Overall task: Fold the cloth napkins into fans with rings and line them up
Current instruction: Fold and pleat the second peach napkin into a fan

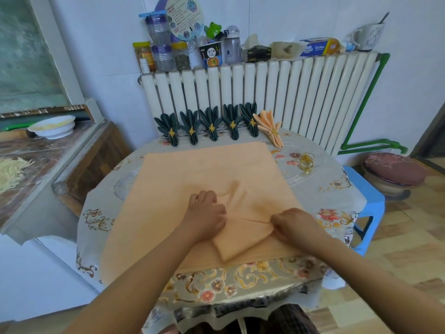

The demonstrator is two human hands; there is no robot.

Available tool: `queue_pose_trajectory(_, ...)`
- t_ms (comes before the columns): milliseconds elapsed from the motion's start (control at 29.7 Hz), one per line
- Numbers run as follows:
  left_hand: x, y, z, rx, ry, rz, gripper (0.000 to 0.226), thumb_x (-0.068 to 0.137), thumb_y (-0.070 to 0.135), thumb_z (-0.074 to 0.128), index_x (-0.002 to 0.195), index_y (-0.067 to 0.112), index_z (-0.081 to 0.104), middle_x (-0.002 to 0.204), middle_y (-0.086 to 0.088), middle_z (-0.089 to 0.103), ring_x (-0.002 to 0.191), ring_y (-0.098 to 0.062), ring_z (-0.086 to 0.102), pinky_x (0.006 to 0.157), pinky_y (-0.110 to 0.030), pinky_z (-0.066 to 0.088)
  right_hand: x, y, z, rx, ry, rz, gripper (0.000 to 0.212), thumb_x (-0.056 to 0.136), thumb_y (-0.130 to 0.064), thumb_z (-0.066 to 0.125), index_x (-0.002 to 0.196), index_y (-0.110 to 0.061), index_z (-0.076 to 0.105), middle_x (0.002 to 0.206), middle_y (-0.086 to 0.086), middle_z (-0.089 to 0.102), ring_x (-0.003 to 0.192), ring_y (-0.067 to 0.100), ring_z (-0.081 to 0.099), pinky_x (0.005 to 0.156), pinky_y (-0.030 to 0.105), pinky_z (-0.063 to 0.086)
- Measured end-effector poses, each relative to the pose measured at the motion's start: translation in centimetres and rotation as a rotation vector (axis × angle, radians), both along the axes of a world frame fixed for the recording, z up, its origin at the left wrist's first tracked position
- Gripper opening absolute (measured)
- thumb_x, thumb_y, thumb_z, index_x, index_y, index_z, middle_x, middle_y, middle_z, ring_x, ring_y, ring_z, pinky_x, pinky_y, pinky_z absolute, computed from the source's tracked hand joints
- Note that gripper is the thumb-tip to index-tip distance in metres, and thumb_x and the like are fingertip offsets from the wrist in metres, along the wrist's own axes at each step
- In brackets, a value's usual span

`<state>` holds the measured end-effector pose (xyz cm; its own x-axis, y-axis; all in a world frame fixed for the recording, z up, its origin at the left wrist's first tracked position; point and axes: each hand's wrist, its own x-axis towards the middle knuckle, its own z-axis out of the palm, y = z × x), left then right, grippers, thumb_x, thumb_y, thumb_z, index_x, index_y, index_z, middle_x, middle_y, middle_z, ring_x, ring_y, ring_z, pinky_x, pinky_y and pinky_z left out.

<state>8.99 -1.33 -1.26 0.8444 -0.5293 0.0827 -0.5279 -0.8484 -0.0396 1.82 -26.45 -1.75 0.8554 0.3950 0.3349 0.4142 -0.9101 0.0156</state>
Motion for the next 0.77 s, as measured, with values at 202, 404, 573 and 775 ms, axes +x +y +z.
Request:
queue_pose_trajectory(202,-1.7,0.3,-2.3,-0.334,0.124,-0.011,0.035,0.095,0.039,0.048,0.123,0.026,0.064,0.143,0.003,0.048,0.136,-0.014,0.038,0.108,-0.021,0.022,2.0,-2.9,-0.2,0.095,0.195,-0.186,0.004,0.084,-0.015,0.054,0.085,-0.015,0.058,0.079,0.002,0.065,0.076,0.025,0.059,0.058,0.029,0.036)
queue_pose_trajectory(404,-1.6,1.4,-3.2,-0.447,0.252,-0.004,0.043,0.096,0.041,0.044,0.135,0.026,0.053,0.151,0.003,0.035,0.144,-0.011,0.024,0.113,-0.015,0.007,2.1,-0.8,-1.1,0.409,0.340,-0.134,0.040,0.096,-0.024,0.047,0.136,-0.019,0.049,0.134,-0.002,0.054,0.123,0.017,0.049,0.101,0.021,0.032)
queue_pose_trajectory(573,-1.0,1.9,-3.0,-0.382,0.272,-0.033,0.071,0.083,0.062,0.022,0.140,0.028,0.046,0.154,0.006,0.029,0.145,-0.009,0.019,0.110,-0.011,0.000,1.9,-0.2,-2.8,0.427,0.232,-0.085,0.037,0.091,-0.032,0.052,0.122,-0.014,0.063,0.126,0.004,0.061,0.126,0.021,0.050,0.107,0.024,0.025)
queue_pose_trajectory(775,-0.3,2.2,-2.9,-0.303,0.312,-0.113,0.112,0.064,0.090,-0.009,0.147,0.027,0.033,0.152,0.014,0.014,0.140,0.000,0.005,0.111,-0.013,-0.002,1.9,-0.4,-3.2,0.473,0.117,-0.090,0.026,0.087,-0.022,0.065,0.112,-0.013,0.070,0.113,0.002,0.069,0.107,0.022,0.059,0.094,0.027,0.039)
